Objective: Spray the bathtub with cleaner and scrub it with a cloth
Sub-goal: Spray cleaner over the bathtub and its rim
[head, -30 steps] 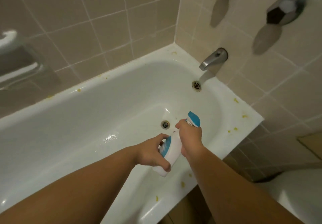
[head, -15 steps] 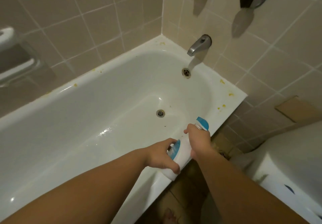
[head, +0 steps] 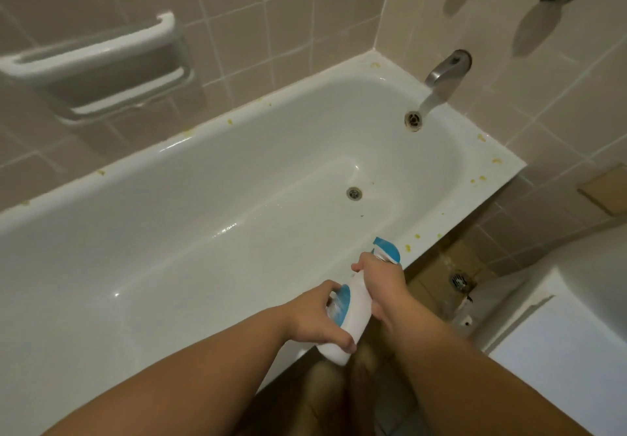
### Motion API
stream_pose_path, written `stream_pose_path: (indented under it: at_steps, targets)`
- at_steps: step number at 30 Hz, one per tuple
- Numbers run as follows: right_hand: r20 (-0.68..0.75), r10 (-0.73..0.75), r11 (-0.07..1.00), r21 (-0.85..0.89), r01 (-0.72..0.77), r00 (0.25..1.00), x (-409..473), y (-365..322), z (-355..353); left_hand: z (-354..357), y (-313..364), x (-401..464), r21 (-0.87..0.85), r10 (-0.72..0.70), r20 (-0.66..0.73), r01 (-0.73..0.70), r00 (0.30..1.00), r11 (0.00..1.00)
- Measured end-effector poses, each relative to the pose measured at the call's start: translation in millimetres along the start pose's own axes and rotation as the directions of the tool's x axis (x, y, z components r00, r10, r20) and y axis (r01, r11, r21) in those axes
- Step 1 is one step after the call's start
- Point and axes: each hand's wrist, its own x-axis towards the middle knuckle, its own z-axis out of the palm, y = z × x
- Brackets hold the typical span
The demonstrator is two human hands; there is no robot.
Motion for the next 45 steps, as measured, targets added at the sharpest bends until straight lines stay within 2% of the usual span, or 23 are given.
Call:
stream_pose_path:
  at_steps: [4,10,16,23,30,33,35,39,45]
  targets:
    - [0.042,-0.042,0.995,-0.086,0.046,0.998,-28,28,31,12,-35,-44,-0.061,-0.030,-0.076,0.025,0.997,0.998]
    - [0.186,-0.061,0.963,-0.248,0.107,0.981,-63,69,85,34,-85,-112,-0.224,-0.123,-0.183,0.080,0.975,0.971]
    - [0.396,-0.064,0.881,-0.408,0.238,0.916,-93,120,132,70,-135,-171,-0.401,-0.256,-0.309,0.119,0.916,0.908]
    - [0.541,-0.059,0.839,-0.429,0.335,0.839,-137,190,159,126,-172,-233,-0.531,-0.384,-0.406,0.128,0.829,0.838]
    - [0.645,0.065,0.749,-0.535,0.390,0.761,-188,266,159,207,-189,-291,-0.653,-0.525,-0.440,0.142,0.729,0.744]
    - [0.719,0.160,0.689,-0.572,0.445,0.677,-208,298,154,244,-198,-313,-0.717,-0.572,-0.429,0.121,0.699,0.686]
    - [0.734,0.190,0.652,-0.591,0.476,0.652,-219,315,148,264,-202,-321,-0.748,-0.596,-0.416,0.114,0.687,0.654]
    - [0.694,0.216,0.648,-0.628,0.431,0.687,-216,338,129,292,-205,-320,-0.785,-0.610,-0.361,0.123,0.706,0.608]
    - [0.579,0.156,0.723,-0.619,0.307,0.800,-173,331,98,291,-193,-281,-0.740,-0.538,-0.304,0.160,0.786,0.653]
